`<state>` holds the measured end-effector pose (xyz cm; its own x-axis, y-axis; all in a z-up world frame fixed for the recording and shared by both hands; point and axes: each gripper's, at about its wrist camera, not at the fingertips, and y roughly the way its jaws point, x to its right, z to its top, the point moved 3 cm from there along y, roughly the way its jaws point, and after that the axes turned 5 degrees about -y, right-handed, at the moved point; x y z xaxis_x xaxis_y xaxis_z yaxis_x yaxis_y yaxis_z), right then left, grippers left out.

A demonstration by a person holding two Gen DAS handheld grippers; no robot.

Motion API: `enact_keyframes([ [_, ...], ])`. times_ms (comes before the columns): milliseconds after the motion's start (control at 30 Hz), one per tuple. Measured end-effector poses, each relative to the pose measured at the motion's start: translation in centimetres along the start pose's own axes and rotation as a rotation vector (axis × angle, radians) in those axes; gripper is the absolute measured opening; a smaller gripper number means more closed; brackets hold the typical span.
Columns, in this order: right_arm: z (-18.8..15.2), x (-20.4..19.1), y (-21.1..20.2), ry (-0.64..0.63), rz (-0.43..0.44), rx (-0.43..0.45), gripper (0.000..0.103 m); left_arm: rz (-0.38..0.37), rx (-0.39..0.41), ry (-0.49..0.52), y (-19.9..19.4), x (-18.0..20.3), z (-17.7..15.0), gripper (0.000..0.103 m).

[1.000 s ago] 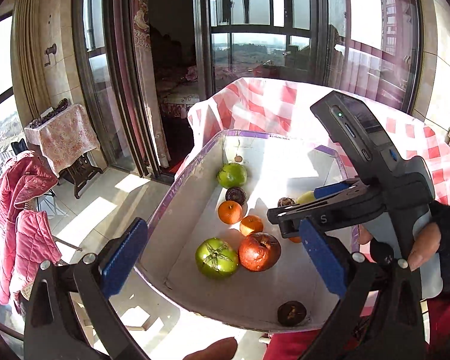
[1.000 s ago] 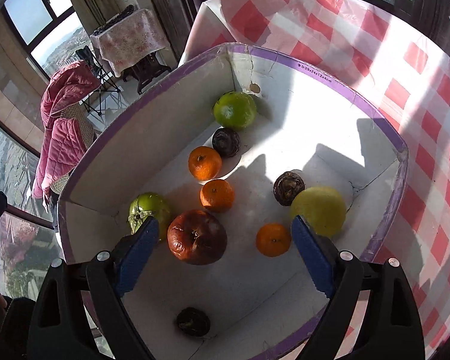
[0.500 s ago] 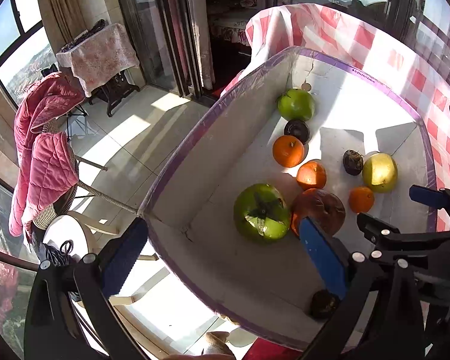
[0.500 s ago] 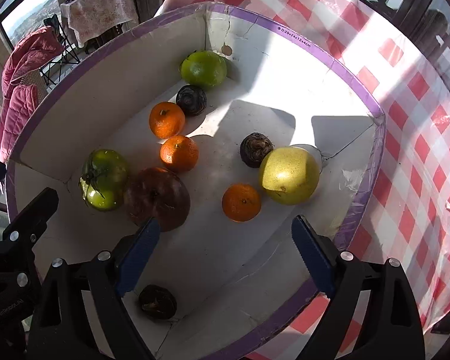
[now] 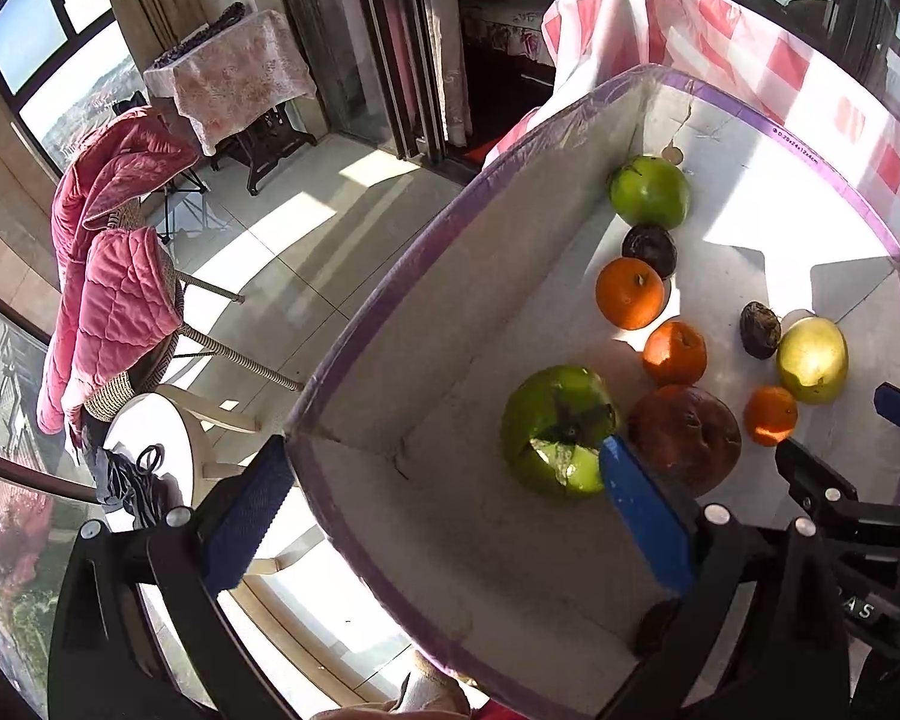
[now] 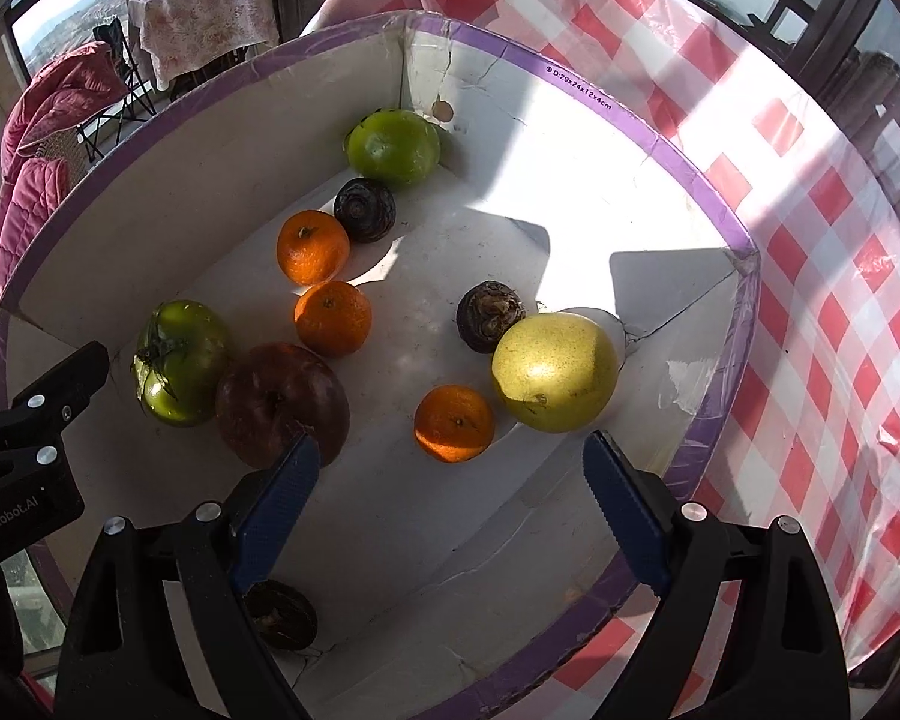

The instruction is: Organize fruits

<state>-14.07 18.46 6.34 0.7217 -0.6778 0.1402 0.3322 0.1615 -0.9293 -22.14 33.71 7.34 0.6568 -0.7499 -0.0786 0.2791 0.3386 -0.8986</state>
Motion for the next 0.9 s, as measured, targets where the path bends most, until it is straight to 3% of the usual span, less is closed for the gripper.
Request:
enact_keyframes([
  [167, -0.2, -0.3, 0.1, -0.022, -0.019, 0.004, 0.087, 0.034, -0.013, 0.007, 0.4, 0.3, 0.0, 0.101],
  [900, -0.3, -0.7, 0.3, -0.048, -0.061, 0.006, 0.087, 0.043, -0.027, 0.009, 1.1, 0.4, -0.5, 0.101],
])
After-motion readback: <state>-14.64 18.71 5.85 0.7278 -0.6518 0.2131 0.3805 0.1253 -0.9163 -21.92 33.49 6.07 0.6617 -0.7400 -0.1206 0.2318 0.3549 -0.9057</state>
